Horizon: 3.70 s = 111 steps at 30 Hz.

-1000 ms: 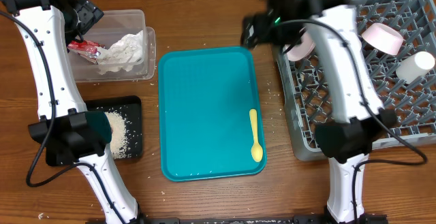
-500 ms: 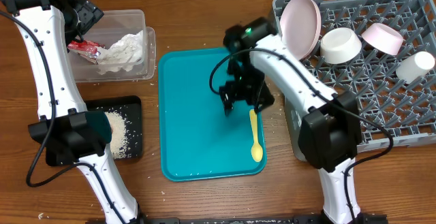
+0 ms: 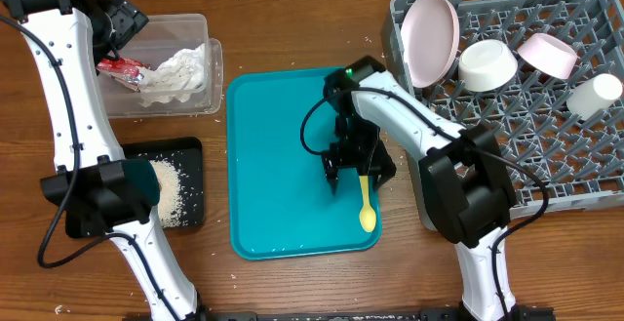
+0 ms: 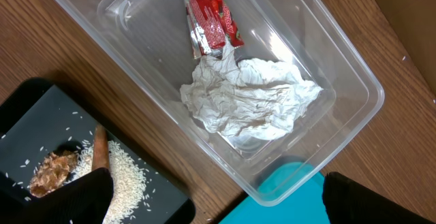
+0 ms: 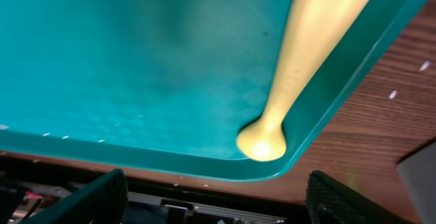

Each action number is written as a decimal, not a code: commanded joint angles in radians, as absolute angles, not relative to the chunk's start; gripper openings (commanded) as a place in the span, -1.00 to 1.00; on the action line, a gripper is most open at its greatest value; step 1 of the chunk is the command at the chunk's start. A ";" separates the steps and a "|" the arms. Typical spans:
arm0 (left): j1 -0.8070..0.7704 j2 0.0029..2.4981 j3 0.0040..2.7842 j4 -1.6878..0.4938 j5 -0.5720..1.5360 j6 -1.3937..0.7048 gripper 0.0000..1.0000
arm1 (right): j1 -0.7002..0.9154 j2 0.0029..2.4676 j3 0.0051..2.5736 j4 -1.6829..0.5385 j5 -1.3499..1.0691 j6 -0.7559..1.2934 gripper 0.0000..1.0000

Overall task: Sort waste into correct bins and load items into the dishwasher
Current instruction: 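Move the right gripper to the yellow spoon on the teal tray, then close the right gripper on the yellow spoon's handle and lift, then carry the spoon right and drop it into the rack beside the plate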

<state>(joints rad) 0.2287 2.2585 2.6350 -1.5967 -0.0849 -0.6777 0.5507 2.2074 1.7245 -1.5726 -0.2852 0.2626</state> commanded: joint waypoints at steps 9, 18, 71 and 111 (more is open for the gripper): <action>0.220 2.265 2.631 -1.596 -0.081 -0.680 1.00 | 0.587 2.171 1.622 -1.487 -0.339 0.289 0.72; 0.220 2.265 2.631 -1.596 -0.081 -0.680 0.99 | 0.607 2.171 1.555 -1.394 -0.221 0.289 0.79; 0.220 2.265 2.631 -1.596 -0.081 -0.680 0.99 | 0.614 2.171 1.540 -1.200 -0.031 0.442 -0.68; 0.220 2.265 2.631 -1.596 -0.081 -0.680 1.00 | 0.038 2.171 2.280 -1.592 0.022 0.076 -0.89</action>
<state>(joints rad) 0.2287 2.2585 2.6350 -1.5967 -0.0849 -0.6777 0.0673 2.1761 2.2810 -1.5597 0.0147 0.1291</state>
